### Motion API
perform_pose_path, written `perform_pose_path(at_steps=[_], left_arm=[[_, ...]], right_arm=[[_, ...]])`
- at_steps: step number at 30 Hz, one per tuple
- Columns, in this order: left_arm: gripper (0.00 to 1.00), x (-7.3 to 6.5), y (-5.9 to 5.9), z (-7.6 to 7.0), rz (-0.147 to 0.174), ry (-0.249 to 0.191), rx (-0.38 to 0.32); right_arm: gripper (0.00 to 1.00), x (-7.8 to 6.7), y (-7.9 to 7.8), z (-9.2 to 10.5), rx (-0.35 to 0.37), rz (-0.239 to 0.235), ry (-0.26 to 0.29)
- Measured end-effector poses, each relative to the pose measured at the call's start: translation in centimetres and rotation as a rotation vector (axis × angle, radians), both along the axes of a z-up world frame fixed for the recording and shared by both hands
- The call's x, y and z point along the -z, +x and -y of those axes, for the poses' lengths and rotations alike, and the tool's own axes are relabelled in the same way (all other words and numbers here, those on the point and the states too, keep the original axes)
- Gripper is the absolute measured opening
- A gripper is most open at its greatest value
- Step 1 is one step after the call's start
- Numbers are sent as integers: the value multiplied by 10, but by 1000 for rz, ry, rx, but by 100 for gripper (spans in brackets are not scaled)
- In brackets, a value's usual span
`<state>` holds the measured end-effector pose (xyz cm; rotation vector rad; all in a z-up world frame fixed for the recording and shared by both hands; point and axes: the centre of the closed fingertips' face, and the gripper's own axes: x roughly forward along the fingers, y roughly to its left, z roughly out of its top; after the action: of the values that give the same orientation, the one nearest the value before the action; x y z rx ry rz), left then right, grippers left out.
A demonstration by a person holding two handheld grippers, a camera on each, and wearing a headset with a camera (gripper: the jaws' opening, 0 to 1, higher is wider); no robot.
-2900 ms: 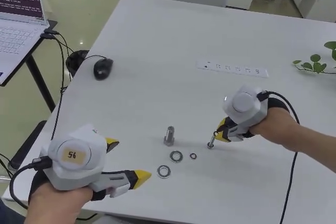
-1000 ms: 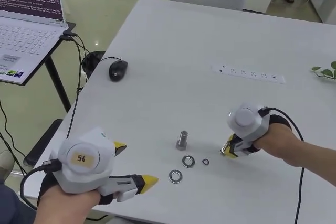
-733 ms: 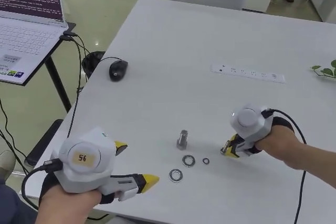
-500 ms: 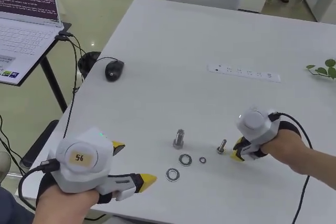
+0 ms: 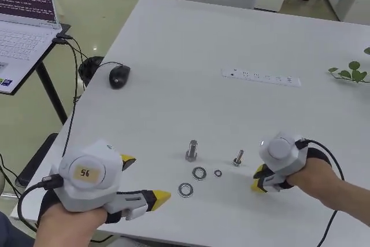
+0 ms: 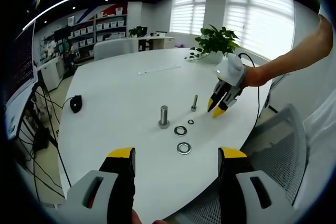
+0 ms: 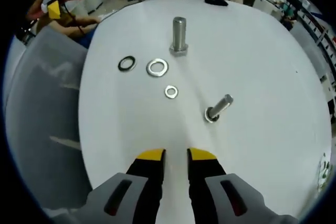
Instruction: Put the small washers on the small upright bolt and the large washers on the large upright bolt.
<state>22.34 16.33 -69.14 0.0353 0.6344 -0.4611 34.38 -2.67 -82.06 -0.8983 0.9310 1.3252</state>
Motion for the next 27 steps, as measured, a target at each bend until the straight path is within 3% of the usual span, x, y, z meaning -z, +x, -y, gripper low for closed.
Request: perform_pose_path(at_steps=[5,10,27], left_arm=[[63,-1,-2,-2,1,4,-1],[63,-3,-2,-4,5,5,-8],[63,-2,-3,-3,3,-1,-13]], right_arm=[[18,0,-8,-28,-34,-2,28],[18,2,-5,-55,-37,-1,46],[19,5,3,-71,-47,0,36]])
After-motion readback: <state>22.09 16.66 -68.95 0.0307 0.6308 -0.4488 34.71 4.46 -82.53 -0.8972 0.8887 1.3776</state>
